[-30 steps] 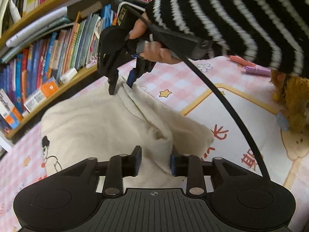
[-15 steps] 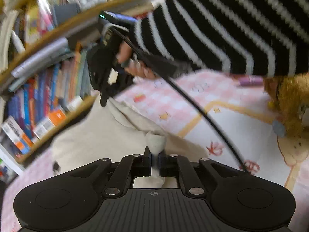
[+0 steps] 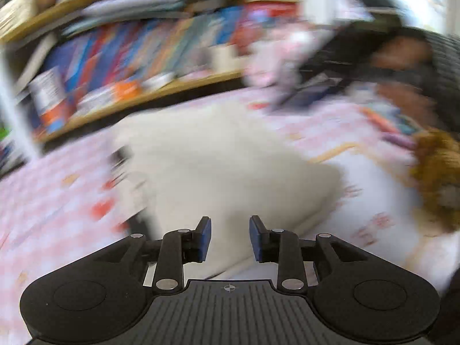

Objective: Fold clothes

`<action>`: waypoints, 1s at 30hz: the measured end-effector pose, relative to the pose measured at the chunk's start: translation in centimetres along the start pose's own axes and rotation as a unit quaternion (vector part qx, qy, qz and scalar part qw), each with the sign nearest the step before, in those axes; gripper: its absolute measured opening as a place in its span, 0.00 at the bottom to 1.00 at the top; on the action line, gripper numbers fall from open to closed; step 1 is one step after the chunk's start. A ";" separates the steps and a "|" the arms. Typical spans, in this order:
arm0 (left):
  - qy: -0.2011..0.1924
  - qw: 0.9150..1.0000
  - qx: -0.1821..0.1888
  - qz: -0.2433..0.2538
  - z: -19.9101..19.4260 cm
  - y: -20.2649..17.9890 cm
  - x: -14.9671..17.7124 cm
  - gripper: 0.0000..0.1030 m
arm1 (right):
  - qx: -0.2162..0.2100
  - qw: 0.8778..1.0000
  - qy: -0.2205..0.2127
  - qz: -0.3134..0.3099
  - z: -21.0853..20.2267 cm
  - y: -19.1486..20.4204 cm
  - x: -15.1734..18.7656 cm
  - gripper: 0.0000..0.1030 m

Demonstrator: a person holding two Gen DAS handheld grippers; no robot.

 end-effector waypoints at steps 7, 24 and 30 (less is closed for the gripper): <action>0.038 0.993 0.001 -0.114 1.3 5.8 2.7 0.30 | 0.041 0.999 0.011 0.018 -1.8 1.5 6.3 0.26; 0.067 0.951 0.112 -0.281 2.8 10.2 4.5 0.35 | 0.090 0.987 0.022 0.129 -0.7 0.2 9.1 0.09; 0.075 0.931 0.146 -0.327 3.5 10.5 4.3 0.34 | 0.088 0.988 0.017 0.125 -1.1 0.6 8.7 0.37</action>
Point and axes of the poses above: each gripper's, at about its wrist camera, not at the fingertips, and z roughly the way its jaws point, y to its left, x to its underside, the point moved 6 cm from there along z, roughly the way its jaws point, and after that the axes turned 2 degrees about y, right-handed, at the moved point
